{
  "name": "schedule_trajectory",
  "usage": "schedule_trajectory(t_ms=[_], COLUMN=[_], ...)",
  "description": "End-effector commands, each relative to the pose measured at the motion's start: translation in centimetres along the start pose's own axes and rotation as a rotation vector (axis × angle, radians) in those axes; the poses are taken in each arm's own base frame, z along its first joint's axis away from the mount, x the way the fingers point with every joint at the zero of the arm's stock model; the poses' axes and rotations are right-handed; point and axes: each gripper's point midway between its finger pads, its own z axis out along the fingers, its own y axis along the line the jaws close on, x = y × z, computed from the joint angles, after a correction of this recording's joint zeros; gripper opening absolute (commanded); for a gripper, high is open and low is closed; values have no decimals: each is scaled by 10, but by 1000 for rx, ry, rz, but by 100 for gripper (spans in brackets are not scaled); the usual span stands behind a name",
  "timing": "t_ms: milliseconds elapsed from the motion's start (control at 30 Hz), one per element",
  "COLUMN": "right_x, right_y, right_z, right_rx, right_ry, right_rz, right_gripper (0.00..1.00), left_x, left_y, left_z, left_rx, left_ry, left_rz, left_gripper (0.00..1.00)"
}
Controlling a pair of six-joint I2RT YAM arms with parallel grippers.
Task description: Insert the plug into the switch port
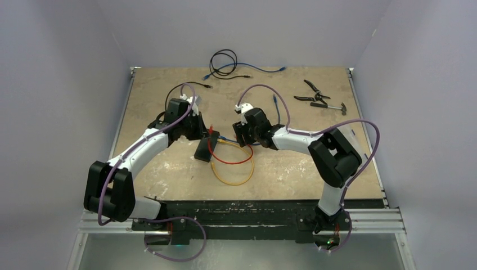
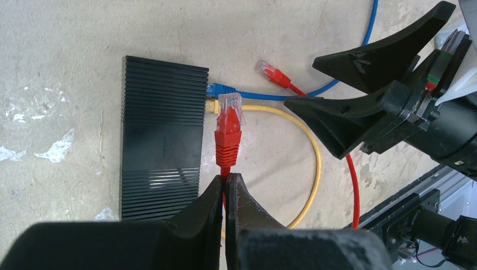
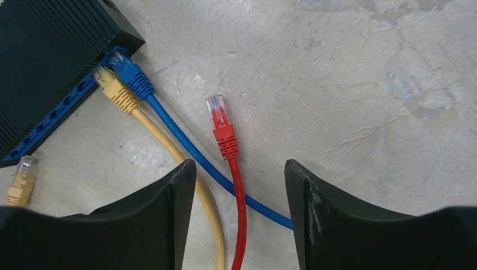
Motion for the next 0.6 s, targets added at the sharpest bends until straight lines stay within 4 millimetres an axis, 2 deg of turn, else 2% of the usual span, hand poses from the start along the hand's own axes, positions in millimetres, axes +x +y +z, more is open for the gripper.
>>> schedule_trajectory(t_ms=[0,267,567], right_x=[-16,-12,-20], right_y=[5,2,1], right_z=[6,18,25], right_rx=[-19,-1,4], right_ry=[-35,-34,-54], right_rz=[21,15,24], right_gripper=[59,44,39], left_x=[-5,4,7], left_y=[-7,-4,-3], left_z=[-5,-3,2], left_rx=[31,33,41], left_ry=[-41,-24,-28], left_rz=[47,50,34], left_gripper=[0,0,0])
